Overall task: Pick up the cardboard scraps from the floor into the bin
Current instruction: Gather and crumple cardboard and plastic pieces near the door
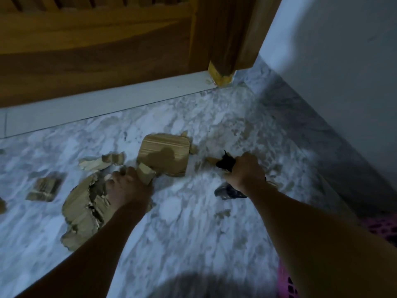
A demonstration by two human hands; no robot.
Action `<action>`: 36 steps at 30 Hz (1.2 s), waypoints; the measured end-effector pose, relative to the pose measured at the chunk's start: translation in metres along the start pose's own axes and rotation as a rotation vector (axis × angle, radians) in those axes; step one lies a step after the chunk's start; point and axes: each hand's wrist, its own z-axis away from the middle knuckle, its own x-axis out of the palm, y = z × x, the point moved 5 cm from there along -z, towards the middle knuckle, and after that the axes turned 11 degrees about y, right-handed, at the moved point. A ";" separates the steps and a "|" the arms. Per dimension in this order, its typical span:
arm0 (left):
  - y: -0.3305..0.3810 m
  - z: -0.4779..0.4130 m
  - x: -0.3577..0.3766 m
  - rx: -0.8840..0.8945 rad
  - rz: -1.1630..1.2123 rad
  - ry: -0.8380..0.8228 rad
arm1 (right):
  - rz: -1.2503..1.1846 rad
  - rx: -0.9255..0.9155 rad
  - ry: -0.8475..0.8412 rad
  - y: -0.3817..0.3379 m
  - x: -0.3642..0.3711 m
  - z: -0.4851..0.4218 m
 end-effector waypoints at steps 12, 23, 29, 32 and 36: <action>-0.013 -0.016 -0.023 -0.067 0.257 -0.068 | -0.421 -0.202 -0.041 -0.115 -0.021 -0.008; -0.075 -0.032 -0.078 -0.062 0.304 0.068 | 0.135 -0.454 -0.321 -0.190 0.042 -0.028; -0.114 -0.013 -0.023 -0.211 0.129 -0.284 | 0.095 -0.554 -0.167 -0.188 0.022 -0.015; -0.112 -0.012 -0.027 -0.186 0.119 -0.207 | 0.069 -0.589 -0.040 -0.185 0.017 -0.008; -0.100 -0.012 -0.032 -0.042 0.076 -0.094 | 0.029 -0.566 0.010 -0.185 0.016 0.000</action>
